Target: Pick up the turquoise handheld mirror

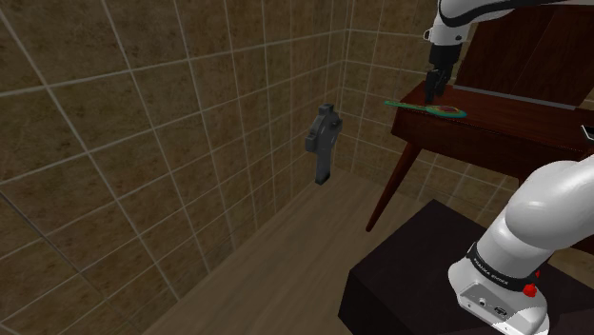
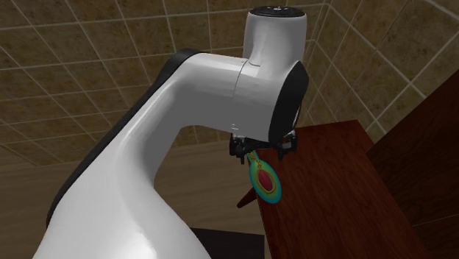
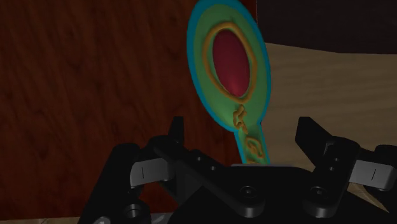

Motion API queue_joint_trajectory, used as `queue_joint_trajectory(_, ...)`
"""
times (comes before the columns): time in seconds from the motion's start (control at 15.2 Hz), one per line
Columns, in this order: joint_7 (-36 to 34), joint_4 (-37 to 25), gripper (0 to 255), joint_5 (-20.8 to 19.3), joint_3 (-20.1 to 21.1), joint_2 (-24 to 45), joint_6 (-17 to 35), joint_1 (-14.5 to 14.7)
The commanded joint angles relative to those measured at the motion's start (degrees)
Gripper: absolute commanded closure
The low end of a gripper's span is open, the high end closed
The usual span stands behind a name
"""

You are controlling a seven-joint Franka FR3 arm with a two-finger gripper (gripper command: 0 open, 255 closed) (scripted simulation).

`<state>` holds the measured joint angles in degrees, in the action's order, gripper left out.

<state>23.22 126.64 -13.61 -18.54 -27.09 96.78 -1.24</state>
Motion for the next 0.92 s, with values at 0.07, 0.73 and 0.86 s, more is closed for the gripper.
queue_joint_trajectory(0.07, -0.2, 2.1, 0, -0.2, -0.3, 0.2, 2.3, -0.1)
queue_joint_trajectory(0.73, -0.2, 3.3, 255, -0.3, -0.5, 0.2, 3.6, -0.1)
queue_joint_trajectory(0.86, -0.2, 3.4, 255, -0.3, -0.5, 0.2, 3.6, -0.1)
